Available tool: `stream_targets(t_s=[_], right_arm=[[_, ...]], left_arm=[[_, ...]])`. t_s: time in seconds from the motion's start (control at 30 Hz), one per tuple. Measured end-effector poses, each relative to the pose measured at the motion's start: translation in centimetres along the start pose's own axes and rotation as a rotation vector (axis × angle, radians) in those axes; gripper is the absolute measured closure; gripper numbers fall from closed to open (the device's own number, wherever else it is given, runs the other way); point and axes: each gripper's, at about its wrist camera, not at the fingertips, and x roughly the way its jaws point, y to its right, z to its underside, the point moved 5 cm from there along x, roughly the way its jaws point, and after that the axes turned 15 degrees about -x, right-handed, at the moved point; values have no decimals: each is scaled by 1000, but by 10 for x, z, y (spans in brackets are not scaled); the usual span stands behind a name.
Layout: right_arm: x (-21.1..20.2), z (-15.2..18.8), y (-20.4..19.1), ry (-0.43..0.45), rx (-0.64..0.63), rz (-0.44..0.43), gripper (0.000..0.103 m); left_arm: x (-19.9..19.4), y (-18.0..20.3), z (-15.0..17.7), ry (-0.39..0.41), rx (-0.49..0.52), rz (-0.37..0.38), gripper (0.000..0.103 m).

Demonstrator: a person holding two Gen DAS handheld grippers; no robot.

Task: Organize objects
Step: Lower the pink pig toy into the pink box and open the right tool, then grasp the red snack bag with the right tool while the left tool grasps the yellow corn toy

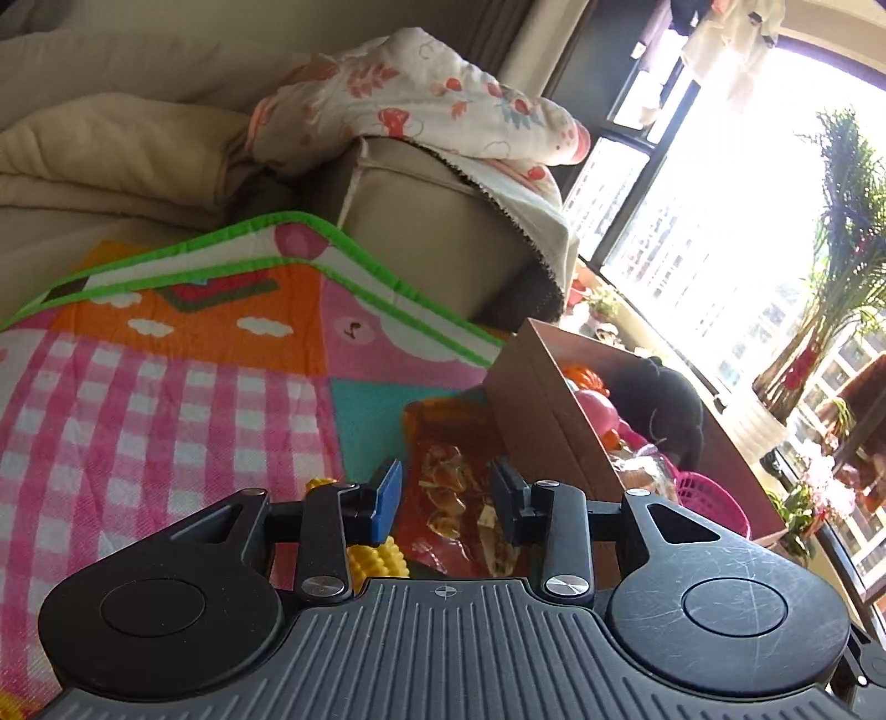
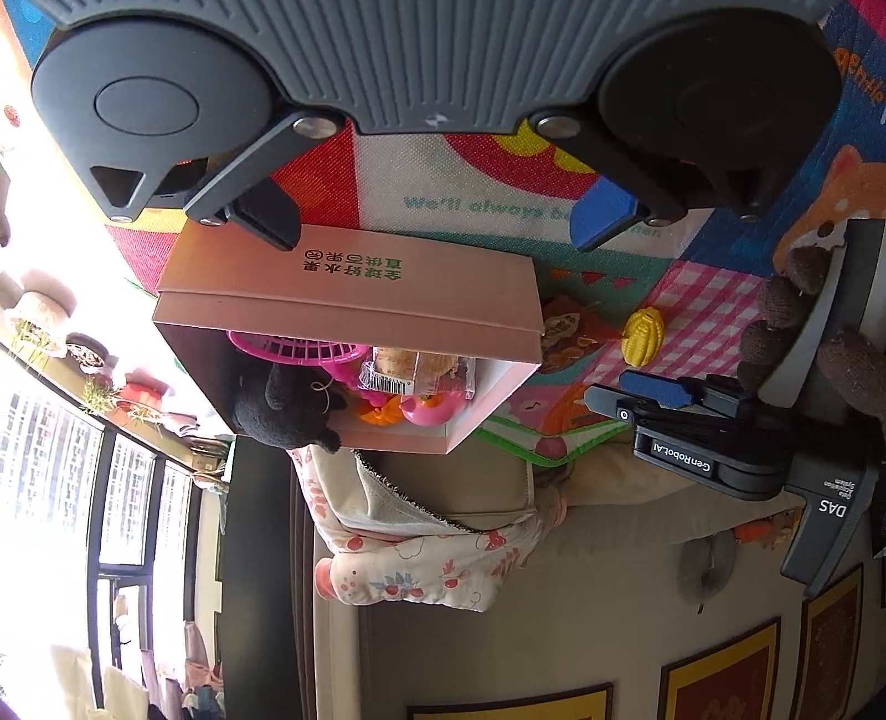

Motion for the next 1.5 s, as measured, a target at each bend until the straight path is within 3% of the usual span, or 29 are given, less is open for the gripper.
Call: stream_targets(t_s=[0.27,0.43,0.57,0.77,0.97,1.03,1.1,1.2,1.3,1.37,1.4,1.5], right_arm=[[0,1,5,7,35,0,0],[-1,2,9,12,58,-4,0],[0,3,15,12,93,-16,0],[3,4,14,5,97,-74,0],[10,0,-14,-80,-8,-183,0],[10,-1,-27,-108,-5,-249,0],[12,-6,-41,-116,-19,-276,0],[22,-15,-58,-121,-78,-273,0],[40,-21,-68,-158,-113,-270,1],[49,-22,-69,-200,-112,-248,23],[46,-23,-69,-190,-116,-236,28],[34,-17,-62,-179,-101,-240,30]], left_arm=[[59,-9,-34,-85,-123,-85,65],[68,13,-15,-142,68,-111,71],[46,16,10,-170,157,-96,68],[-2,11,46,-211,75,-19,68],[-38,10,78,-266,50,58,71],[-51,5,78,-240,34,74,71],[-67,-1,70,-160,40,59,71],[-85,-13,52,-15,64,-9,71],[-92,-21,39,89,181,-116,71],[-91,-26,34,116,241,-177,70],[-91,-29,32,118,260,-191,70],[-87,-33,31,103,273,-190,70]])
